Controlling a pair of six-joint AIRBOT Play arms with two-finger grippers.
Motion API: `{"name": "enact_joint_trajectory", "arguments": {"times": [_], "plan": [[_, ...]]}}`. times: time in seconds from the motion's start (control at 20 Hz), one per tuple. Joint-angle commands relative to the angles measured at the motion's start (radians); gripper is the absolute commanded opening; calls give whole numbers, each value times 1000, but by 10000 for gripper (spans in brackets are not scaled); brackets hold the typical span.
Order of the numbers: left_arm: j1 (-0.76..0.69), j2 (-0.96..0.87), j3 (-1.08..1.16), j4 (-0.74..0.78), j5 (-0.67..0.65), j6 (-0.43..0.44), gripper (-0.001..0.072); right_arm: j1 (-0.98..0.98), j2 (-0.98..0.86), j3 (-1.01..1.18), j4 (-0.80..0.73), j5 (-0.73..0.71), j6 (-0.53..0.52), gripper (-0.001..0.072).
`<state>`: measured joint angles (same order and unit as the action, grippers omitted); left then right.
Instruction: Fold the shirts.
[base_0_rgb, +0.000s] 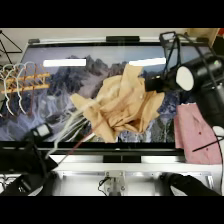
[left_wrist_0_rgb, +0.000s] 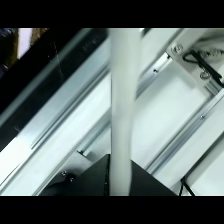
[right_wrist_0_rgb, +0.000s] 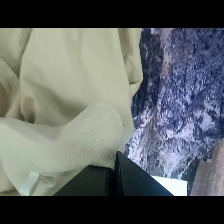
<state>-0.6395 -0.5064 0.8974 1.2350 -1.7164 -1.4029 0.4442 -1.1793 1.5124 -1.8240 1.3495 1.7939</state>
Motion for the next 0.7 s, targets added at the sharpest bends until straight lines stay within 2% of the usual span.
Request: {"name": "enact_joint_trajectory", "arguments": {"times": [0.0, 0.15, 0.45, 0.55, 0.65], "plan": [[-167, -11, -83, -2, 20, -80, 53, -1, 1, 26, 12, -14, -8, 72], [-196, -68, -127, -2, 171, -88, 53, -1, 1, 26, 27, -10, -8, 72], [-196, -224, -140, -3, 383, -85, 54, -1, 11, 26, 45, -7, -14, 72], [-196, -289, -140, -16, 454, -62, 54, -1, 27, 26, 68, -9, -27, 72], [-196, -356, -140, -95, 513, 13, 54, 0, 39, 26, 106, -15, -46, 72]]}}
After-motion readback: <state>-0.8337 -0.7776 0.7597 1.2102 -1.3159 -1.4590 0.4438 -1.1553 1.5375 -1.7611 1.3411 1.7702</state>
